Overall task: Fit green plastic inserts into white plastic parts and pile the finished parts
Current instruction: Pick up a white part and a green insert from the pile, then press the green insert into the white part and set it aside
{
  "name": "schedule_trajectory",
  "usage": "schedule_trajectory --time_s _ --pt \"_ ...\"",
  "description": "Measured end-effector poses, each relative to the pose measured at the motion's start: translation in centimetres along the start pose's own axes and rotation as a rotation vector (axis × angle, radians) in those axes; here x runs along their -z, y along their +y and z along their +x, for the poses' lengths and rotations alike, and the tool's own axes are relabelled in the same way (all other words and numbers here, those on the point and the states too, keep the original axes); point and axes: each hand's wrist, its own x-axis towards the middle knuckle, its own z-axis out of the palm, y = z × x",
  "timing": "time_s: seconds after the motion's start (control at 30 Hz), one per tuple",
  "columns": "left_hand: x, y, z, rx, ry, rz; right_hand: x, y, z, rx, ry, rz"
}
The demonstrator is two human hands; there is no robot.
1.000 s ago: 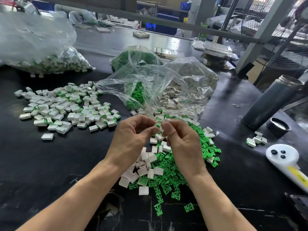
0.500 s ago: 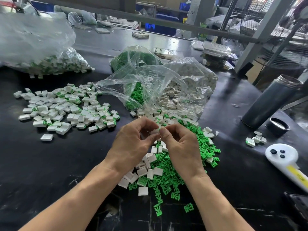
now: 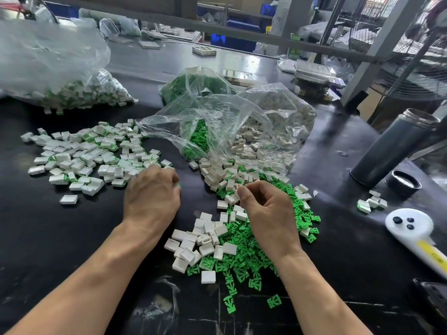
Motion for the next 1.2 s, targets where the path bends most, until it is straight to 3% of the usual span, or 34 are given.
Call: schedule_trajectory --time_s 0.27,0.4,0.53,0.67,0.9,1.2 --pt "0.0 -0.6 0.5 0.034 0.025 0.067 0.7 0.1 0.1 -0.012 -0.018 -0.049" --pt "0.2 -0.1 0.2 -0.029 0.013 -0.04 1.2 0.2 0.3 -0.019 -0.039 -0.149" --pt "0.3 1.4 -1.1 -0.089 -0.127 -0.278 2.1 0.1 0.4 -0.025 -0.102 -0.276" --pt "-0.6 3.1 -2.6 -0.122 -0.254 -0.353 3.2 -0.1 0.8 -0.038 -0.146 -0.394" --pt "-1.8 4.1 -2.9 -0.143 -0.216 -0.294 4.0 -0.4 0.9 -0.093 -0.264 -0.443" --pt "-1.5 3.9 -2.8 -0.128 -0.199 -0.291 3.8 -1.1 0.6 0.001 -0.441 -0.462"
